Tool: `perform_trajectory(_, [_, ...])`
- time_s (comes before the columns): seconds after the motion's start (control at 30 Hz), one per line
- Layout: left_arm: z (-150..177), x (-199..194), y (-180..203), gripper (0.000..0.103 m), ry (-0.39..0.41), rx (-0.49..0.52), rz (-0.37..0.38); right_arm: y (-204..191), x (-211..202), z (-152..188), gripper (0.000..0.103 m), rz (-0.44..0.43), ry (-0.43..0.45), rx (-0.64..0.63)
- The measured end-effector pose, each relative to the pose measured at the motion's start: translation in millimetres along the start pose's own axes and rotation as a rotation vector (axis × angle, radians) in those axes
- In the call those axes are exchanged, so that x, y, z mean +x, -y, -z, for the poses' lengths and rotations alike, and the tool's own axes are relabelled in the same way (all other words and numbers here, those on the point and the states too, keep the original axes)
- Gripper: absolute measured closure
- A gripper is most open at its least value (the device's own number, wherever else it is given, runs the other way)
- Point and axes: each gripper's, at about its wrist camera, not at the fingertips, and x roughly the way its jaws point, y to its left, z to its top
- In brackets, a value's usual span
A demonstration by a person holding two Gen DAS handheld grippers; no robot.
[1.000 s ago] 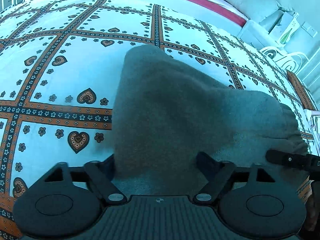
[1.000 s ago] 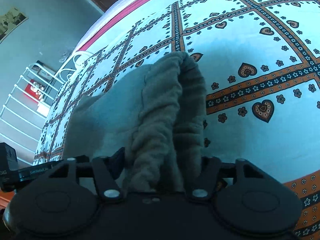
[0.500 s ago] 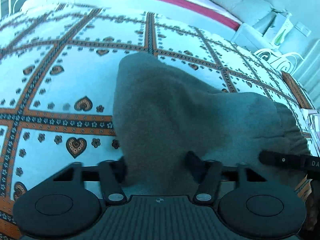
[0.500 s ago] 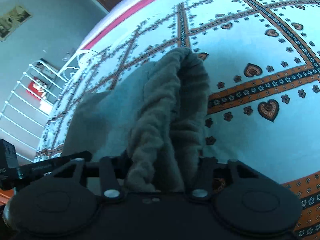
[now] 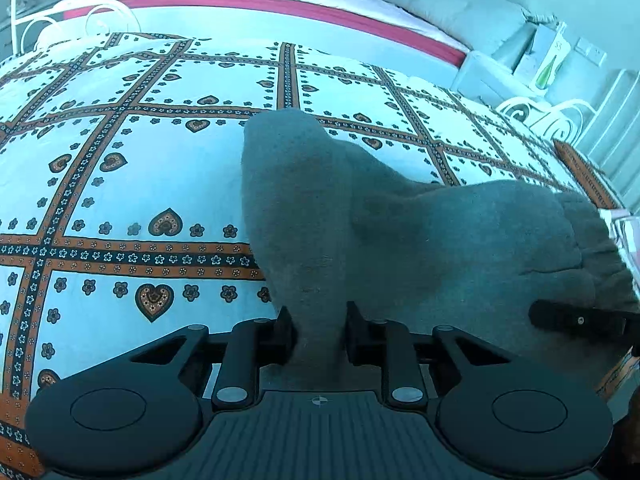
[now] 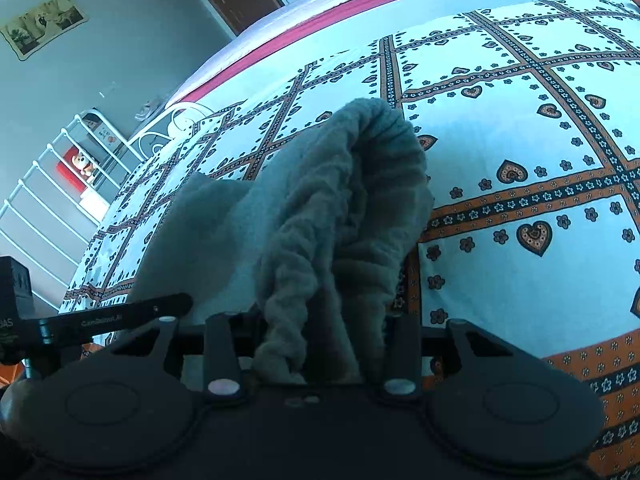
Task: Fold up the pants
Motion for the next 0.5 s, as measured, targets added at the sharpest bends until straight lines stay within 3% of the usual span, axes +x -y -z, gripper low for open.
perform_trajectory(0.13, [1.5,-19.4,16.0,0.081,0.068,0.072,0.003,-8.5,-13.9,1.6,0.071,-0.016,0.045,-0.006])
perform_trajectory(0.23, [-4.5,-30.4,18.4,0.081,0.098,0.048,0.031,-13.3,-22.8,-2.5,0.071,-0.036,0.064,-0.007])
perform_trajectory(0.37, [-28.7,-43.8,23.5,0.081,0.148,0.025,0.062,-22.0,-30.3,-21.4,0.071,-0.063,0.099,-0.033])
perform_trajectory(0.5, [-70.2,-42.4,24.6,0.081,0.194,0.022,0.070,-24.5,-27.8,-60.7,0.071,-0.093,0.138,-0.046])
